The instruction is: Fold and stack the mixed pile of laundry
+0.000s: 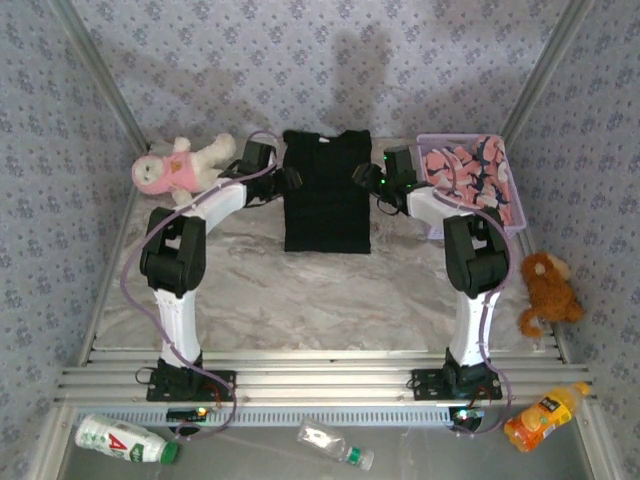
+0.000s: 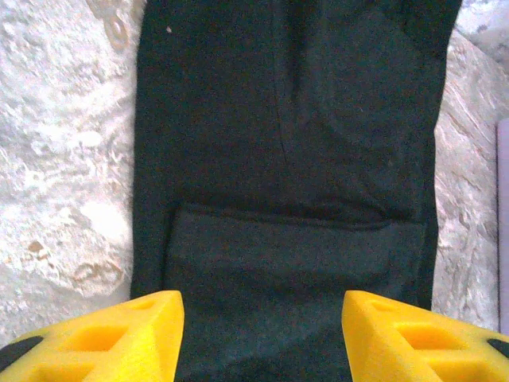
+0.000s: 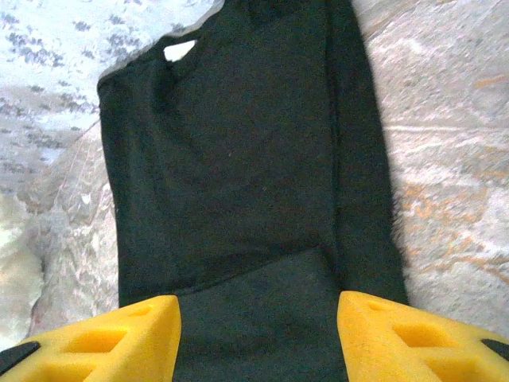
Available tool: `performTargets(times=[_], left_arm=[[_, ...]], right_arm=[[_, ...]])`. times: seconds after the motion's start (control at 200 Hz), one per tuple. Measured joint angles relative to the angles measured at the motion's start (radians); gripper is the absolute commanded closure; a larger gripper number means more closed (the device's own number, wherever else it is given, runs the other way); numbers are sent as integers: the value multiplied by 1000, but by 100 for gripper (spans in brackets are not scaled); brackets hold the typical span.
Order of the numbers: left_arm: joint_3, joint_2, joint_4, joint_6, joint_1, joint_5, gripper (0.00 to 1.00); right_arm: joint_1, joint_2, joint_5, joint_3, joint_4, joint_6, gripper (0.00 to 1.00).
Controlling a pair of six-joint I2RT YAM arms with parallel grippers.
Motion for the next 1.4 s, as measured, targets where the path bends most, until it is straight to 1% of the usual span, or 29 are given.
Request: performTargets(times=[0.08,0.145,0.19,0.305,0.335,0.37,0.49,0.69,0.76,0.984,1.074,1.174,1.289,1.399], left_arm=[[-50,-44,-3,3,-14,27,49],[-103,-90,-2,3,-35,47,53],[-138,-123,2,-1,-53,60,61],[-211,-184,34,-4,-99,88,82],[-229,-192,49,-10,-112,94,86],[-245,-194,67,-16,-125,103,88],[-305,-185,109,-29,-151,113,89],[-437,-135,184,-51,-126,86,88],[-475,-122,188,-60,-116,82,88],[-537,-130,296,-77,-119,87,88],[-581,-158,323,-77,-122,87,88],[-642,-209,315,-76,-124,87,87],[-725,-296,266,-72,-138,85,87],[-789,-379,195,-71,-175,82,87]], right_arm=[[32,-43,1,-32,-20,-24,46],[66,-82,5,-56,-51,-42,49],[92,-106,7,-68,-73,-58,52],[146,-154,8,-107,-101,-74,71],[156,-161,6,-118,-104,-78,74],[162,-164,4,-133,-103,-72,77],[163,-163,4,-214,-96,-50,78],[128,-93,-2,-333,-53,3,79],[121,-95,-12,-338,-21,15,78],[126,-111,-11,-394,55,43,77],[140,-140,0,-428,57,43,76],[166,-194,8,-490,48,43,76],[196,-267,6,-567,22,43,76],[236,-335,8,-625,-20,48,76]])
